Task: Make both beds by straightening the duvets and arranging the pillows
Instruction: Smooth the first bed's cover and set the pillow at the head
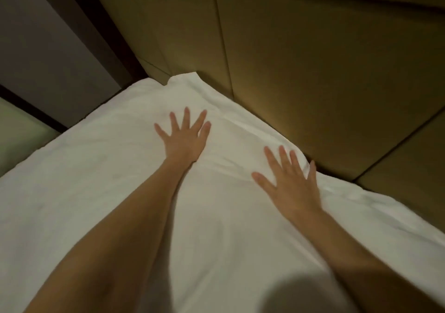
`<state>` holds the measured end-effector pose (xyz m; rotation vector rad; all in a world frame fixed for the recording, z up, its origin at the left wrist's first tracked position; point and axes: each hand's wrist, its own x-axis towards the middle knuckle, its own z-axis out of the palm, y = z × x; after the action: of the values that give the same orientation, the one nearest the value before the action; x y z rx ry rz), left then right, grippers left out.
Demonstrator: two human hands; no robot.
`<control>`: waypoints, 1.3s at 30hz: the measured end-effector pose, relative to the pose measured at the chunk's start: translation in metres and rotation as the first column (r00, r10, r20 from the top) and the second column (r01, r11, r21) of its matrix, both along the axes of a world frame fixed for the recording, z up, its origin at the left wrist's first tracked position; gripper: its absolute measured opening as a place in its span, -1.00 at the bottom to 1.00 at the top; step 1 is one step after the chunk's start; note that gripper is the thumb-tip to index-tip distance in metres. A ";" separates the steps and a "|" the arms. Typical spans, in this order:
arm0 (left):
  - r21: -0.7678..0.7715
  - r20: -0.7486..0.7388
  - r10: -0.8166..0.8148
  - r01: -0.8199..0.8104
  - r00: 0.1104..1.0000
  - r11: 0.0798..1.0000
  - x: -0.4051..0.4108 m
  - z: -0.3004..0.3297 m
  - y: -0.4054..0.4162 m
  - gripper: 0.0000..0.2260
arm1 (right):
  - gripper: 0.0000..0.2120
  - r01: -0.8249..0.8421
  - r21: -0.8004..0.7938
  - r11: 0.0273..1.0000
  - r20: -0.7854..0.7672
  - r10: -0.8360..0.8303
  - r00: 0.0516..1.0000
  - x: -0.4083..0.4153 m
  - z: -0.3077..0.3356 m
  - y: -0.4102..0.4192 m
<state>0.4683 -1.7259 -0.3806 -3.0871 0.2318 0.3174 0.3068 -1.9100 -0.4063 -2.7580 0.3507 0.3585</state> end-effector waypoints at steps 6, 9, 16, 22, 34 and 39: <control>-0.142 -0.008 -0.054 0.052 0.999 0.988 -0.008 -0.002 0.002 -0.56 | -0.38 -0.036 0.014 0.999 -0.049 0.037 0.998 -0.001 -0.009 -0.001; -0.302 0.002 -0.097 0.093 0.995 0.949 -0.066 0.014 0.010 -0.58 | -0.40 -0.046 0.042 0.998 0.008 0.046 0.999 -0.013 0.007 0.002; -0.277 -0.009 -0.131 0.123 0.991 0.953 -0.197 0.040 0.004 -0.39 | -0.38 -0.155 0.286 0.946 0.116 0.126 0.985 -0.097 0.072 0.001; -0.386 -0.105 -0.109 0.060 0.989 0.921 -0.282 0.066 -0.008 -0.46 | -0.44 -0.329 -0.009 0.944 0.077 0.328 0.941 -0.178 0.073 -0.036; -0.159 0.131 -0.047 0.068 0.990 0.985 -0.352 -0.011 -0.071 -0.49 | -0.48 -0.391 0.095 0.916 0.266 0.355 0.896 -0.237 0.060 -0.108; -0.140 0.055 0.035 -0.027 0.998 0.990 -0.352 0.000 -0.075 -0.52 | -0.48 -0.591 0.019 0.806 0.271 0.565 0.779 -0.311 0.037 -0.108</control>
<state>0.1167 -1.8008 -0.3811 -3.2347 0.2141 0.2224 -0.0045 -2.0183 -0.3692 -2.7009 -0.5902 0.1504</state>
